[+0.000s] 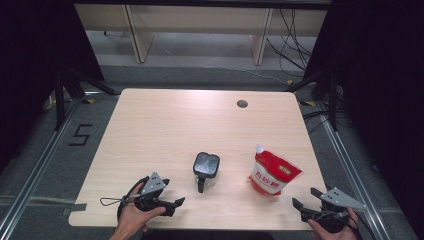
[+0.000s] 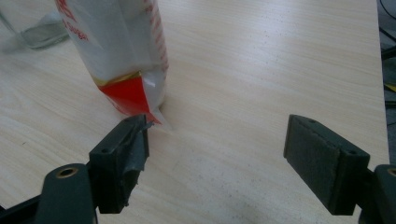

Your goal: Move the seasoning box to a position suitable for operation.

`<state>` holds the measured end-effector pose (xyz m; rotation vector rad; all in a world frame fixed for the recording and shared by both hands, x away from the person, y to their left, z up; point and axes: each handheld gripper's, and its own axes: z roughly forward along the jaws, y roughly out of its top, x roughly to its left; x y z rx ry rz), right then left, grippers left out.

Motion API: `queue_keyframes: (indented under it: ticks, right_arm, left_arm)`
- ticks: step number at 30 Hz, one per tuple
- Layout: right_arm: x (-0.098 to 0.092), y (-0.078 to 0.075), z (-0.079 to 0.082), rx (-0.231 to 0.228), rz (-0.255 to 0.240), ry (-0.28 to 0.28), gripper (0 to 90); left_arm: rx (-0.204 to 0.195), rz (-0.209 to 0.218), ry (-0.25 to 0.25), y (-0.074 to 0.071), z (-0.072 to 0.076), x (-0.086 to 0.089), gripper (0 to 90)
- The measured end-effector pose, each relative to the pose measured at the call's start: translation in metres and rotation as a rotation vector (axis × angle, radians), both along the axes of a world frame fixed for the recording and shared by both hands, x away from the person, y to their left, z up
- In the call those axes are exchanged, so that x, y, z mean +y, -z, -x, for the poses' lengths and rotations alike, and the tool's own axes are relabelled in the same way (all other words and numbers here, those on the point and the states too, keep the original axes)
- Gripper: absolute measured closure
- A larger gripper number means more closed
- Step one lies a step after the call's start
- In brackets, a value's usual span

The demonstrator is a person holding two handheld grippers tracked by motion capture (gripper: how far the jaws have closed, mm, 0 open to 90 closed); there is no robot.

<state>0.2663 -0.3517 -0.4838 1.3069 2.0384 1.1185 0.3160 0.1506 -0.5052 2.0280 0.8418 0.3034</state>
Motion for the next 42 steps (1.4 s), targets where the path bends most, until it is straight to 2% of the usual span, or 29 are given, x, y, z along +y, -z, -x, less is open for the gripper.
queue_keyframes:
  ticks: [1, 2, 4, 5, 6, 8, 10, 11, 12, 13, 14, 15, 16, 18, 20, 21, 22, 24, 26, 29, 30, 31, 32, 35, 36, 37, 38, 39, 42]
  right_arm:
    - [0.002, -0.001, 0.003, 0.016, -0.013, 0.018, 23.3]
    - [0.000, -0.001, 0.002, 0.004, -0.008, 0.009, 23.3]
    - [-0.001, -0.001, 0.003, -0.009, -0.004, 0.007, 23.3]
    - [-0.001, -0.001, 0.003, -0.009, -0.004, 0.007, 23.3]
    - [-0.001, -0.001, 0.004, -0.011, -0.004, 0.008, 23.3]
    - [0.000, 0.000, 0.006, -0.009, -0.003, 0.019, 23.4]
    - [0.002, -0.001, 0.009, 0.028, -0.025, 0.029, 23.6]
    - [0.001, -0.001, 0.008, 0.008, -0.017, 0.015, 23.7]
    - [0.003, -0.001, 0.010, 0.012, -0.018, 0.028, 23.8]
    - [0.002, 0.000, 0.010, 0.001, -0.010, 0.022, 24.0]
    - [0.002, -0.001, 0.010, 0.002, -0.014, 0.017, 24.2]
    - [0.001, -0.001, 0.010, -0.016, 0.014, 0.005, 24.5]
    - [0.002, 0.000, 0.011, -0.005, 0.002, 0.005, 24.9]
    - [0.002, 0.000, 0.011, -0.015, 0.012, 0.003, 25.0]
    - [0.004, -0.001, 0.012, -0.004, 0.004, -0.001, 25.1]
    - [0.004, -0.001, 0.012, -0.004, 0.004, -0.001, 25.1]
    - [0.006, -0.001, 0.013, 0.009, -0.008, 0.017, 25.1]
    - [0.006, -0.002, 0.013, -0.012, 0.013, -0.002, 25.2]
    - [0.008, -0.004, 0.016, -0.010, 0.014, -0.011, 25.6]
    - [0.010, -0.004, 0.017, -0.010, 0.013, -0.018, 25.9]
    - [0.010, -0.004, 0.018, -0.006, 0.009, -0.020, 25.8]
    - [0.013, -0.005, 0.022, -0.003, 0.008, -0.016, 26.3]
    - [0.012, -0.005, 0.022, -0.014, 0.024, -0.033, 26.4]
    - [0.018, -0.007, 0.029, 0.005, 0.005, -0.019, 26.5]
    - [0.016, -0.006, 0.028, -0.021, 0.027, -0.043, 26.5]
    - [0.018, -0.007, 0.031, 0.001, 0.008, -0.027, 26.5]
    - [0.017, -0.006, 0.030, -0.022, 0.031, -0.052, 26.5]
    - [0.018, -0.007, 0.031, -0.016, 0.028, -0.050, 26.5]
    - [0.019, -0.007, 0.033, -0.017, 0.026, -0.051, 26.5]
  left_arm:
    - [-0.011, -0.005, 0.004, 0.000, 0.000, -0.001, 15.4]
    - [-0.003, 0.013, -0.007, 0.000, 0.001, -0.003, 15.4]
    - [-0.003, 0.000, 0.013, -0.002, 0.001, -0.004, 16.8]
    - [-0.012, 0.018, 0.002, -0.001, 0.002, -0.006, 16.8]
    - [-0.013, 0.003, 0.017, -0.004, 0.003, -0.009, 18.4]
    - [-0.022, 0.003, 0.023, -0.004, 0.003, -0.011, 19.9]
    - [-0.009, 0.008, 0.036, -0.004, 0.005, -0.016, 24.5]
    - [-0.012, 0.017, 0.055, -0.003, 0.005, -0.019, 27.2]
    - [-0.019, 0.011, 0.050, -0.002, 0.005, -0.020, 30.2]
    - [-0.007, 0.009, 0.058, -0.002, 0.006, -0.023, 31.2]
    - [-0.012, -0.003, 0.060, -0.003, 0.006, -0.025, 33.4]
    - [-0.018, 0.010, 0.058, -0.002, 0.007, -0.028, 35.5]
    - [-0.038, 0.003, 0.063, -0.003, 0.006, -0.030, 36.6]
    - [-0.024, 0.017, 0.059, -0.003, 0.006, -0.033, 37.8]
    - [-0.049, 0.026, 0.056, -0.004, 0.006, -0.039, 41.1]
    - [-0.049, 0.026, 0.056, -0.004, 0.006, -0.039, 41.6]
    - [-0.061, 0.019, 0.065, -0.005, 0.004, -0.041, 41.6]
    - [-0.051, 0.031, 0.052, -0.006, 0.004, -0.045, 42.9]
    - [-0.082, 0.015, 0.052, -0.008, 0.003, -0.049, 44.3]
    - [-0.088, 0.017, 0.050, -0.009, 0.002, -0.051, 45.0]
    - [-0.070, 0.036, 0.036, -0.009, 0.003, -0.054, 45.0]
    - [-0.076, 0.051, 0.028, -0.009, 0.004, -0.057, 45.8]
    - [-0.084, 0.041, 0.027, -0.010, 0.004, -0.058, 46.1]
    - [-0.107, 0.023, 0.021, -0.012, 0.002, -0.061, 47.1]
    - [-0.118, 0.025, 0.026, -0.012, 0.001, -0.062, 47.3]
    - [-0.117, 0.018, 0.021, -0.012, 0.000, -0.063, 47.8]
    - [-0.128, 0.011, 0.014, -0.013, 0.000, -0.064, 48.7]
    - [-0.135, 0.009, 0.015, -0.012, -0.002, -0.065, 49.2]
    - [-0.130, 0.011, 0.001, -0.010, -0.004, -0.069, 53.6]
